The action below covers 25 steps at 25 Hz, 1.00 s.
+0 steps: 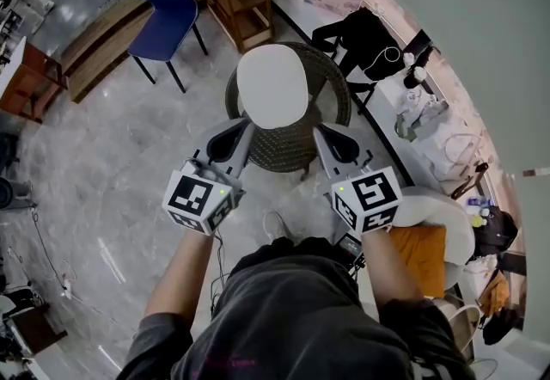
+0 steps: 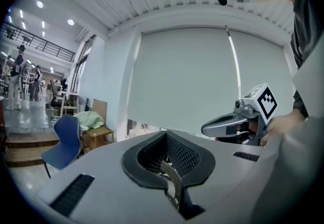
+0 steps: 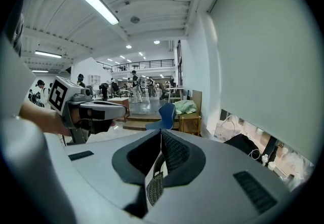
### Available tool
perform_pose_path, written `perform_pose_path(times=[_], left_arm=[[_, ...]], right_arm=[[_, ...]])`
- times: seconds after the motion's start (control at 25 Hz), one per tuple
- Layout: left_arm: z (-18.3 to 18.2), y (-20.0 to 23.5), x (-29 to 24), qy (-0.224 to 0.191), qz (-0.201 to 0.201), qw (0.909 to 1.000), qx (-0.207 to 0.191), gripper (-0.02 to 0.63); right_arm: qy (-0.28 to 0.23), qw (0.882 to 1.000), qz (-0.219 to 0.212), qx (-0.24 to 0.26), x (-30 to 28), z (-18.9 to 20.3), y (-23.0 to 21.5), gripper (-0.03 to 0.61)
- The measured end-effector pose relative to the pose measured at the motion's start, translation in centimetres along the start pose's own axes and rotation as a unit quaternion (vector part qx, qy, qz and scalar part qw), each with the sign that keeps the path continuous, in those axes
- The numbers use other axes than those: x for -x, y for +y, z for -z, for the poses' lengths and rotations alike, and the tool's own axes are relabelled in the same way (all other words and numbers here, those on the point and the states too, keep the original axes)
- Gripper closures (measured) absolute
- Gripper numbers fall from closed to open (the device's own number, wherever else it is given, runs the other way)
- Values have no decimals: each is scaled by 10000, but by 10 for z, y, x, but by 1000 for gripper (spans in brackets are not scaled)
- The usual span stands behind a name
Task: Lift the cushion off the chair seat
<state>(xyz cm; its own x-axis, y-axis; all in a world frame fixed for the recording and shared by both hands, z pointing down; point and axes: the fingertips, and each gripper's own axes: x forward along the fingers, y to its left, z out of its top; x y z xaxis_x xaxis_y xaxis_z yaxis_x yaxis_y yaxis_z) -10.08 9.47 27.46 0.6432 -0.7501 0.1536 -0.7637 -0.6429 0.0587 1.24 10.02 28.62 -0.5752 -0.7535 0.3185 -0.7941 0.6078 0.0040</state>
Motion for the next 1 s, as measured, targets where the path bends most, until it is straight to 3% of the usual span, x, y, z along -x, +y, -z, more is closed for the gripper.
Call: perform_pose_path(times=[0.6,1.0], left_arm=[[17,59,-22,140,-148,9996,198,604],[39,97,-76,380,-211,9980,449,604]], right_arm=[[139,9999,-82,-48,-62,-1,-10,565],[366,9990,-181,-186,-118,14,-51,564]])
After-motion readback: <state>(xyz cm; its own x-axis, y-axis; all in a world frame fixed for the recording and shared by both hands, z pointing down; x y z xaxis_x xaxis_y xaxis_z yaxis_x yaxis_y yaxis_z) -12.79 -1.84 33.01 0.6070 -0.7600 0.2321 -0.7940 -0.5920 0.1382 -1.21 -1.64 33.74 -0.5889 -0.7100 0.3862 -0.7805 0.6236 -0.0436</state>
